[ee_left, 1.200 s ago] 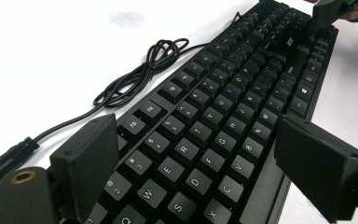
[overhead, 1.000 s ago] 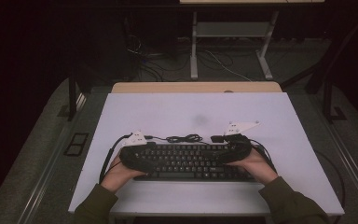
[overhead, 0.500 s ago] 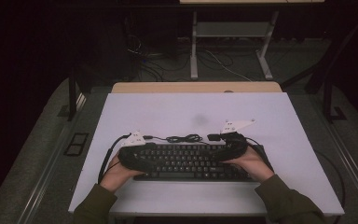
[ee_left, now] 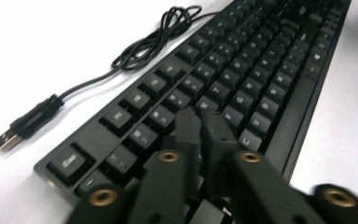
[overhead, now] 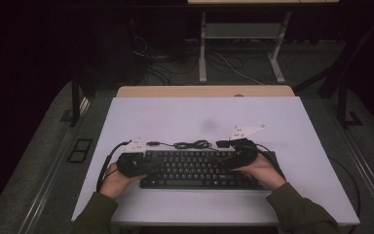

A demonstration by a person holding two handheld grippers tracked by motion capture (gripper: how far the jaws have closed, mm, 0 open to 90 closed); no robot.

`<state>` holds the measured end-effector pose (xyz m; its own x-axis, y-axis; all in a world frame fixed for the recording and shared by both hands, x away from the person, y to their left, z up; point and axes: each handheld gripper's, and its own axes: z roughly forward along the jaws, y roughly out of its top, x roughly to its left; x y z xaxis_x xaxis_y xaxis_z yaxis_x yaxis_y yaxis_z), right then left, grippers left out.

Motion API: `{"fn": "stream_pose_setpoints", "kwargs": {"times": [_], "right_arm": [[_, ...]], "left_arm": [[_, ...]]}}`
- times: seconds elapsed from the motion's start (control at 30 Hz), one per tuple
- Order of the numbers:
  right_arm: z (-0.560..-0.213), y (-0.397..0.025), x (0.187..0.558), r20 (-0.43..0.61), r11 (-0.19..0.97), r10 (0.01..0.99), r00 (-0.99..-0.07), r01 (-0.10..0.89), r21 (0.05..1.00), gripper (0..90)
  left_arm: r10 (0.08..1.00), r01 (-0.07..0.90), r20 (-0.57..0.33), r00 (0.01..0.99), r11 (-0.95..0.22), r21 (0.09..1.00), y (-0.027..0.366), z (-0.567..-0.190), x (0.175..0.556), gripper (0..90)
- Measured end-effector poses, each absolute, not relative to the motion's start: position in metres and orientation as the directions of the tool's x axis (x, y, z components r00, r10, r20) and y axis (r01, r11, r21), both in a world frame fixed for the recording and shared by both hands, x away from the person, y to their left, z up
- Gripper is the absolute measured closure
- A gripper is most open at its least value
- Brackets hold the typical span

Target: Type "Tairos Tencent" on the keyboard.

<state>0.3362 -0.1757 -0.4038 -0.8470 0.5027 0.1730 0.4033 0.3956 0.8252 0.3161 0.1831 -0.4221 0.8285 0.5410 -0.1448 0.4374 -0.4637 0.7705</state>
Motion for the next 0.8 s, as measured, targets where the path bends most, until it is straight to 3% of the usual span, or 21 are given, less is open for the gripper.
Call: {"fn": "stream_pose_setpoints", "kwargs": {"times": [0.8], "right_arm": [[-0.4049,-0.1729,0.3351,0.17,0.403,0.498,-0.85,0.4,0.823,26.2]], "left_arm": [[0.531,0.456,-0.141,0.836,-0.528,0.716,0.1848,-0.4298,0.3177,89.2]]}}
